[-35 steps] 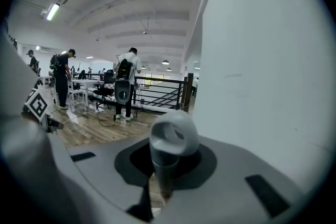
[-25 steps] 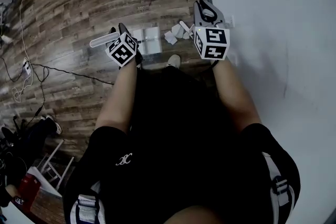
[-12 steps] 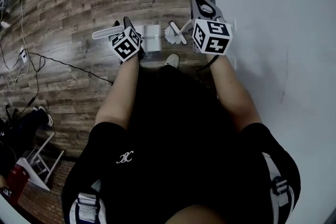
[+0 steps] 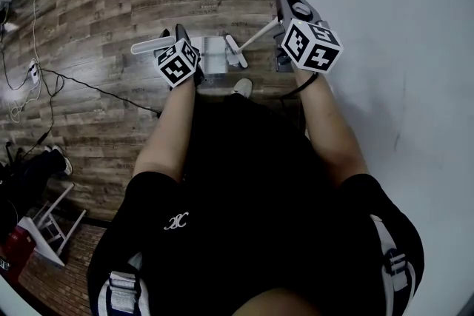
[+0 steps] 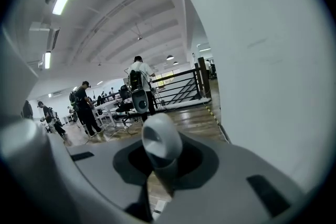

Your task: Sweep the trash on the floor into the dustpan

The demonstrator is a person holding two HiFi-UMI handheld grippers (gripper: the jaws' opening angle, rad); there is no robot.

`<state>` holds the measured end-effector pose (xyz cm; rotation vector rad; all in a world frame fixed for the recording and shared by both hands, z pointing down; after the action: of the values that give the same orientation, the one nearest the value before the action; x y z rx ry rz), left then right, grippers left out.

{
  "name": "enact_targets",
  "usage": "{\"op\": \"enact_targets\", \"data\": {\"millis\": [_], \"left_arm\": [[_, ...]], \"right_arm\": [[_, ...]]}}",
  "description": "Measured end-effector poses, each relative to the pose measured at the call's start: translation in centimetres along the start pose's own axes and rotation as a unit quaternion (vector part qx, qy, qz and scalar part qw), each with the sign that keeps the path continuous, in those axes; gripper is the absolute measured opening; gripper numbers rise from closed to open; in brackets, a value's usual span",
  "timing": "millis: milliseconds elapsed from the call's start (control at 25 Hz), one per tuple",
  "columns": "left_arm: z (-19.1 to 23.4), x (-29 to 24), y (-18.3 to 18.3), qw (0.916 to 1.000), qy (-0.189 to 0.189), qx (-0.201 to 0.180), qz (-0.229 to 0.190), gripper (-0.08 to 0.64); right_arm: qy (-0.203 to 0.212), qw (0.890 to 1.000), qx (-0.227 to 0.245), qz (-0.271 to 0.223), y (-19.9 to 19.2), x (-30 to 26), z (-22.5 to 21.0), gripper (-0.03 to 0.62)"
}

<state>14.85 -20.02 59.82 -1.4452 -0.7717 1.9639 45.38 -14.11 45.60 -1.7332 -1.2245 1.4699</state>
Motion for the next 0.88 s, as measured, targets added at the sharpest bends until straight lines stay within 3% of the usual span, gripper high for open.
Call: {"op": "enact_targets", "data": {"millis": [520,880], "left_arm": [[0.1,0.2,0.7,0.9998,-0.017,-0.005,0.006,0.146],[-0.2,0.1,0.7,0.9996,-0.025,-0.009,0.008,0.151]], "right_arm": [[-0.030,0.992,-0.112,-0.047,4.4,5.2,-4.0,0.074],[-0.032,0.977,-0.202,-0.059,3.1,6.8,-5.8,0.064]]}}
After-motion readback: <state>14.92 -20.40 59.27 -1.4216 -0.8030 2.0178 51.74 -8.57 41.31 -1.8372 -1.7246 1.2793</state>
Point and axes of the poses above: the fingertips, and each gripper's own axes: x backward along the fingers, z to its left, y out of its top, the point moved 5 cm from there along x, backward along the fingers, and after that the axes turned 1 degree about z, right-handed, at the moved point
